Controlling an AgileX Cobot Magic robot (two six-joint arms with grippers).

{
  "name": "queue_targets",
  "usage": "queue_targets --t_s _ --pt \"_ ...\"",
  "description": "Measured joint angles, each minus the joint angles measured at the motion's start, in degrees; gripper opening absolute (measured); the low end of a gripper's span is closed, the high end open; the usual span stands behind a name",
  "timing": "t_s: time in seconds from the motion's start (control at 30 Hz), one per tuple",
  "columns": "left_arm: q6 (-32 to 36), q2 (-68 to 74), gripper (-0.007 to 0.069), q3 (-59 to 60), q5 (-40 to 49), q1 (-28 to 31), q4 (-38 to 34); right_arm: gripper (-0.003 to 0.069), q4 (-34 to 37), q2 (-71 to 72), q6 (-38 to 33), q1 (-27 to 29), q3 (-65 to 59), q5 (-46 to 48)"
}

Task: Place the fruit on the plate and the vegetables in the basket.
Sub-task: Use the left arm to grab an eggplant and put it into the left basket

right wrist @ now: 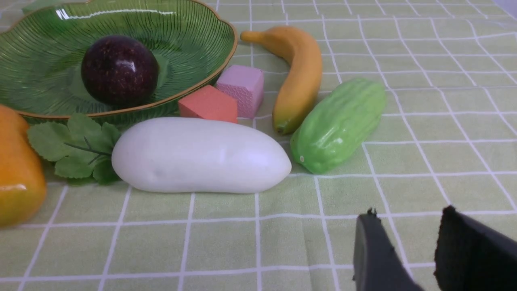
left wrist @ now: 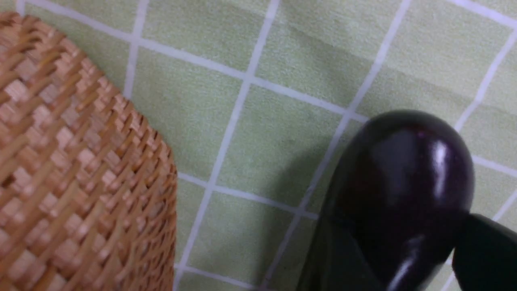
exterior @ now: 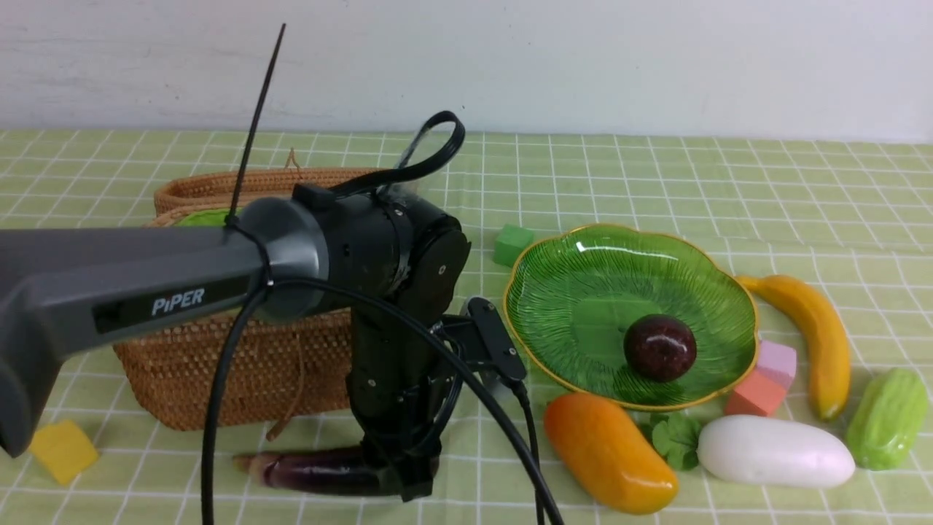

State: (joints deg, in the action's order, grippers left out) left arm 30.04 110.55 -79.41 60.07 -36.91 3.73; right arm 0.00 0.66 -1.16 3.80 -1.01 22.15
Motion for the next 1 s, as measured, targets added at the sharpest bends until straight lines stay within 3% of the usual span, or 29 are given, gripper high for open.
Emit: queue_targets --t_s 0.4,0.47,0.5,0.53,0.57,0.6,0.87,1.0 --pt "0.0 -1.0 0.0307 -0.2 1.7 0.0 -2.7 0.0241 0.0 0.0 0.0 0.0 0.0 0.0" --pt "0.0 -2.2 0.0221 -0.4 1.8 0.0 -3.7 0.0241 0.0 0.0 0.0 0.0 0.0 0.0" --pt "0.0 -3.2 0.0113 -0.9 2.2 0.0 -4.3 0.0241 0.0 0.0 0.0 0.0 0.0 0.0" --pt "0.0 -3.4 0.0097 -1.0 2.3 0.0 -4.4 0.0241 0.0 0.0 0.0 0.0 0.0 0.0" --pt "0.1 -5.0 0.0013 -2.0 2.8 0.0 -5.0 0.0241 0.0 0.0 0.0 0.0 0.0 0.0" --pt "0.3 -6.2 -0.0013 -2.8 3.0 0.0 -5.5 0.0241 0.0 0.0 0.0 0.0 0.0 0.0" --pt "-2.1 -10.4 -0.0011 -5.3 5.2 0.0 -6.0 0.0241 -0.4 0.0 0.0 0.0 0.0 0.0" --pt "-5.5 -10.4 0.0081 -5.3 8.4 -0.1 -5.3 0.0241 -1.0 0.0 0.0 0.0 0.0 0.1"
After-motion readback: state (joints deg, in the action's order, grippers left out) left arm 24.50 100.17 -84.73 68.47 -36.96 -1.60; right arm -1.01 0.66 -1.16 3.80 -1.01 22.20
